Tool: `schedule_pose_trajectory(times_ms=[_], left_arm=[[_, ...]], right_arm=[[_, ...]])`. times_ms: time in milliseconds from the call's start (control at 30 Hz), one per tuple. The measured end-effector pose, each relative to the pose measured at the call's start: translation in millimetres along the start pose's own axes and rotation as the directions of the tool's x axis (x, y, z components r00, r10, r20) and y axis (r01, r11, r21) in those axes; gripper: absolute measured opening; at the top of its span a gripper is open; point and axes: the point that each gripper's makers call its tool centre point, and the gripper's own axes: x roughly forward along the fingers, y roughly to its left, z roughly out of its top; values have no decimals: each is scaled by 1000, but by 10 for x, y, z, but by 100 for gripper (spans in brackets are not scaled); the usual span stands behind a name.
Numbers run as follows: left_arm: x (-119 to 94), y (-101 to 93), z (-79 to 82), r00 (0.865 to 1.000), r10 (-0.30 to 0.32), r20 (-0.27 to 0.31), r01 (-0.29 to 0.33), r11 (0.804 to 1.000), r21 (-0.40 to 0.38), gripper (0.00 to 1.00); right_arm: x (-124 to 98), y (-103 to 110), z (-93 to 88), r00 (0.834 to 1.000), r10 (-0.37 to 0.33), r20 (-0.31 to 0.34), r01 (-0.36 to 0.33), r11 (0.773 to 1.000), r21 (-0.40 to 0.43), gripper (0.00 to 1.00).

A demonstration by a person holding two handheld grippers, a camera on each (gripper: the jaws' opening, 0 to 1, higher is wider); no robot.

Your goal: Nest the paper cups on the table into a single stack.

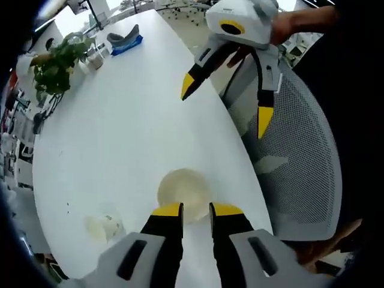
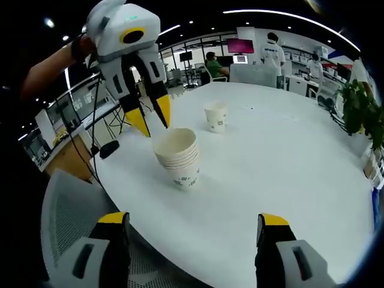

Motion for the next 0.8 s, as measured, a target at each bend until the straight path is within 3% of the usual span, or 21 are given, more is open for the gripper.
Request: schedule_pose_trajectory(times_ms=[100, 400, 633, 800], left_arm=[[-98, 63, -10, 1000, 20, 15, -20, 1000, -18, 17], [-252, 437, -284, 994, 100, 42, -95, 988, -120, 26], [-198, 846, -632, 982, 191, 3, -188, 966, -177, 38], [-183, 1037, -686, 972, 234, 13, -226, 950, -217, 39]], right_arm=[[-4, -10, -3, 1000, -4, -1, 4, 1000, -2, 89], [8, -44, -24, 1000, -7, -1, 7, 1000, 11, 89], [11, -58, -19, 1000, -7, -2, 7, 1000, 16, 89], [8, -81, -11, 1000, -8, -5, 8, 1000, 18, 88]])
